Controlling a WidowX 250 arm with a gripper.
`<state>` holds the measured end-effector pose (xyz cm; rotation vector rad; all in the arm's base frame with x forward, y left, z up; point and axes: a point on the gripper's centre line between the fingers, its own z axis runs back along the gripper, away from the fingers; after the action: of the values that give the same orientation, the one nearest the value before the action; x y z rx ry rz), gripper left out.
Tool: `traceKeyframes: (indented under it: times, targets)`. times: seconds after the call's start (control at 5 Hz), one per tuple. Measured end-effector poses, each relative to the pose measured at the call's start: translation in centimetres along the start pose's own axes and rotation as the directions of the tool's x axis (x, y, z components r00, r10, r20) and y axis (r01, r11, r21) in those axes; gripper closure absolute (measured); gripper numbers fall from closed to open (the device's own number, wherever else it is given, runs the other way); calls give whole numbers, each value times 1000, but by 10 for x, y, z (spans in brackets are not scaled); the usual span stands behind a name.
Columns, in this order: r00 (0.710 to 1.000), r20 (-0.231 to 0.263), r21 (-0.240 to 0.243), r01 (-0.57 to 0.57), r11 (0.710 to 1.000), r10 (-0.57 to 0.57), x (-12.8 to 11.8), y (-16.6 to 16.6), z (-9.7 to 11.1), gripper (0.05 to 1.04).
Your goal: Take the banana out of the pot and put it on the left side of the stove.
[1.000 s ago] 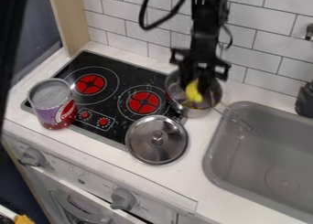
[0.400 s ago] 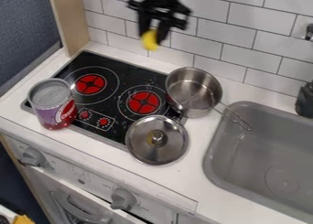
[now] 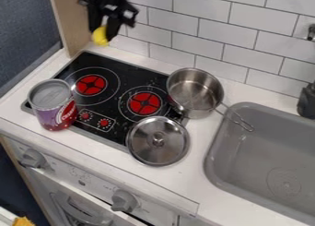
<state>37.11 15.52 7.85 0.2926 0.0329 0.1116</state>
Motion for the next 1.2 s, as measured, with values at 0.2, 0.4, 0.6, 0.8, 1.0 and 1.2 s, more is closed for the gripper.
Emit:
traceKeyframes:
  times: [0.2, 0.4, 0.6, 0.8, 1.0, 1.2]
  targets:
    - [999, -46, 21, -15, 1000, 16, 2, 26, -32, 691]
    - [999, -51, 21, -3, 1000, 4, 8, 36, -55, 691]
    - [995, -97, 25, 5, 1000, -2, 7, 45, -79, 691]
    - [995, -94, 15, 18, 1000, -17, 14, 47, -91, 691]
    - [994, -108, -8, 27, 1000, -28, 18, 44, -100, 625]
    - [993, -119, -26, 17, 1000, -20, 15, 48, -101, 313]
